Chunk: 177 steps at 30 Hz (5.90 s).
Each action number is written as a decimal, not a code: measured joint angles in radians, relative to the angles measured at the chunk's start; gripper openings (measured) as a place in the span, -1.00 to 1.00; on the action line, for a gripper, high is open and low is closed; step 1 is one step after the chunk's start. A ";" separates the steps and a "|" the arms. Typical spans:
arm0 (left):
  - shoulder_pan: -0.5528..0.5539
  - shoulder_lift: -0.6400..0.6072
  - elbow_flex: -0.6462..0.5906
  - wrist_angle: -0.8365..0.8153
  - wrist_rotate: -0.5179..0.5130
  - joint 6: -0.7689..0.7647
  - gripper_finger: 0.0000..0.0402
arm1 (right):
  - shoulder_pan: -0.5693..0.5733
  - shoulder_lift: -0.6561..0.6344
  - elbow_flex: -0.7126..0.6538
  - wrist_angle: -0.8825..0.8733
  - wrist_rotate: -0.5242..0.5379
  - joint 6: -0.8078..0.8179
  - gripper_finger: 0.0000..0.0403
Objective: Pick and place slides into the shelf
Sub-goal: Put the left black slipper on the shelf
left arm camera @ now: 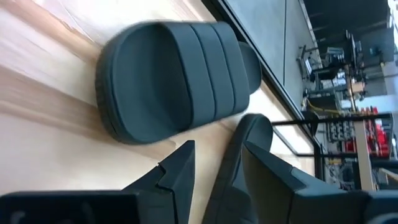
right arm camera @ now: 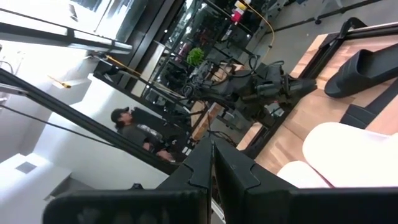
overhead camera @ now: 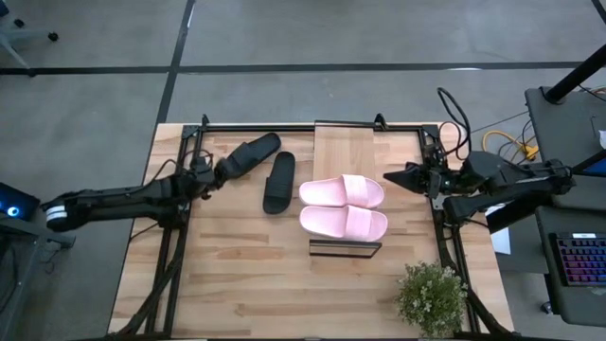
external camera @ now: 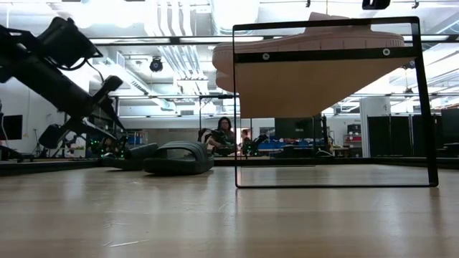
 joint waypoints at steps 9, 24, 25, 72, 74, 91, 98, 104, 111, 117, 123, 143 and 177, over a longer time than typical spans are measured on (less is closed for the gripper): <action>0.127 0.041 0.000 0.058 0.100 0.078 -0.42 | 0.000 0.026 0.000 0.015 -0.015 0.008 -0.96; 0.234 0.158 0.000 0.159 0.206 0.134 -0.42 | 0.000 0.022 0.000 0.018 -0.015 0.008 -0.96; 0.235 0.168 0.000 0.159 0.213 0.135 -0.42 | 0.000 0.023 0.000 0.018 -0.015 0.009 -0.96; 0.327 0.636 0.001 0.771 0.291 0.208 -0.45 | -0.001 0.025 0.000 0.016 -0.007 0.028 -0.96; 0.327 0.650 0.001 0.799 0.298 0.208 -0.52 | 0.000 0.026 0.000 0.016 -0.007 0.031 -0.96; 0.327 0.618 0.002 0.837 0.315 0.206 -0.99 | -0.001 0.025 0.000 0.016 -0.007 0.016 -0.96; 0.327 0.536 0.002 0.832 0.317 0.209 -0.99 | -0.001 0.025 0.000 0.014 -0.007 0.015 -0.96; 0.327 0.476 0.002 0.833 0.361 0.216 -1.00 | -0.001 0.018 0.001 -0.018 -0.006 0.027 -0.96; 0.326 0.401 0.001 0.827 0.385 0.219 -1.00 | -0.001 0.016 0.001 -0.064 -0.007 0.049 -0.96; 0.327 0.344 0.006 0.803 0.436 0.237 -1.00 | -0.001 0.011 0.001 -0.077 -0.006 0.049 -0.96; 0.326 0.304 0.027 0.795 0.544 0.236 -1.00 | -0.001 -0.003 0.001 -0.126 0.020 0.060 -0.96; 0.326 0.211 0.260 0.564 0.771 0.340 -1.00 | -0.002 -0.017 0.001 -0.128 0.029 0.057 -0.96; 0.291 0.460 0.522 0.568 0.958 0.374 -1.00 | -0.001 -0.016 0.001 -0.060 0.046 0.021 -0.96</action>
